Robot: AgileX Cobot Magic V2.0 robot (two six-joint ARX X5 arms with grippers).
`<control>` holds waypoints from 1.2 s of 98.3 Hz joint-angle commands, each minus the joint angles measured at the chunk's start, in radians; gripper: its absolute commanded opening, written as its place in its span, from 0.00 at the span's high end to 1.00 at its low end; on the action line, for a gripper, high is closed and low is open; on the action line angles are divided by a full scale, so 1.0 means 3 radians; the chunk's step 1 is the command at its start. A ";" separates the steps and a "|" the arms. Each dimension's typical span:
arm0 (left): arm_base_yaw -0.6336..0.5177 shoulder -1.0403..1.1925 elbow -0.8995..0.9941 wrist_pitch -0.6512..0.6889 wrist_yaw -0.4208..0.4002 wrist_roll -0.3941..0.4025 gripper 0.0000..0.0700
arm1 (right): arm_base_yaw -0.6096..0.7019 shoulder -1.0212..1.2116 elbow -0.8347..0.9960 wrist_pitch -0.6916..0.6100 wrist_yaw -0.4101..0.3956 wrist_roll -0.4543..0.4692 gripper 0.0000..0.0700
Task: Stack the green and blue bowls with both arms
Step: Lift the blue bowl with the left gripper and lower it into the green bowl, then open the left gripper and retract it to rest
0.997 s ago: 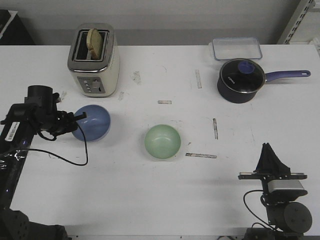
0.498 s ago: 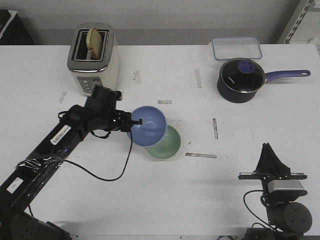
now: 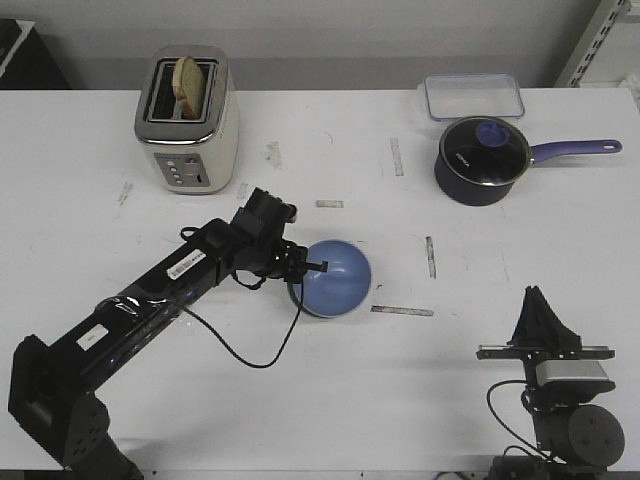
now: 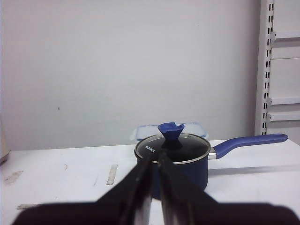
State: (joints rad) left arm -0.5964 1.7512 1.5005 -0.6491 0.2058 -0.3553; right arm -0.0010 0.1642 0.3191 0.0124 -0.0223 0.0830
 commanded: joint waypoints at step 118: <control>0.0270 -0.2094 -0.1905 0.2380 -0.0340 0.1333 1.00 | -0.0001 -0.0003 0.0004 0.0046 0.0011 0.0022 0.98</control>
State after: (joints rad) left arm -0.5220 1.1633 0.9749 0.0082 0.1440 -0.0162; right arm -0.0010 0.1642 0.3191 0.0128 -0.0223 0.0830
